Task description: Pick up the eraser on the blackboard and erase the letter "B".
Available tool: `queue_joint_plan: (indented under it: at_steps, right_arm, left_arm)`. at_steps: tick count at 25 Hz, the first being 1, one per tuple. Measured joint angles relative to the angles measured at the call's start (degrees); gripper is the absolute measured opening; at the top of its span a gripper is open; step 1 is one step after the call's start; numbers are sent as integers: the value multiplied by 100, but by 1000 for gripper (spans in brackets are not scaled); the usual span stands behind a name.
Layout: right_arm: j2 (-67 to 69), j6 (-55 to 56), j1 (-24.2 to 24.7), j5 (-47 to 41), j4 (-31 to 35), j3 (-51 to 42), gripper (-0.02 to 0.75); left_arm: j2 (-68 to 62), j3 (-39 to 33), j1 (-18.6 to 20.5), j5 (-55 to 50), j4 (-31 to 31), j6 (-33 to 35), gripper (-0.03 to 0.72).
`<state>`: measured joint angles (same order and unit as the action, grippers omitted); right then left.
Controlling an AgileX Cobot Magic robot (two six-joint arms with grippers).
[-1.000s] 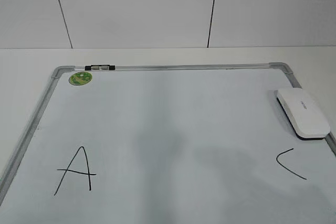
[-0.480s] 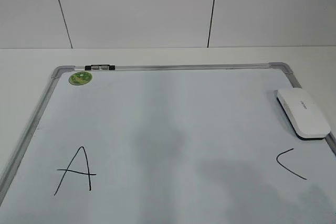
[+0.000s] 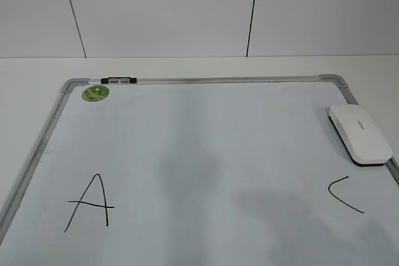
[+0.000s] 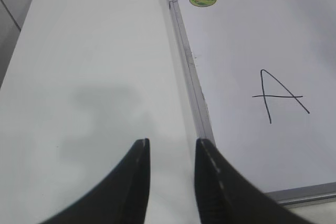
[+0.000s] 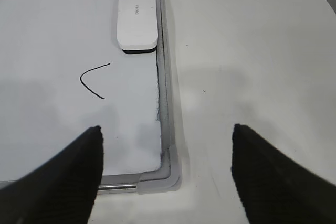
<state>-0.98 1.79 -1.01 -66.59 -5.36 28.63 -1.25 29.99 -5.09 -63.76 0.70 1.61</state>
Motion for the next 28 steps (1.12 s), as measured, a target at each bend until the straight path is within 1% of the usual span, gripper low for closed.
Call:
queue_joint_plan:
  at_steps: [8, 15, 28]
  right_arm:
    - [0, 0, 0, 3, 0, 0, 586]
    - [0, 0, 0, 14, -37, -3, 585]
    - [0, 0, 0, 14, -39, -3, 585]
  left_arm:
    - [54, 0, 0, 21, 1, 0, 226]
    - [54, 0, 0, 21, 180, 10, 226]
    - [54, 0, 0, 21, 204, 10, 226]
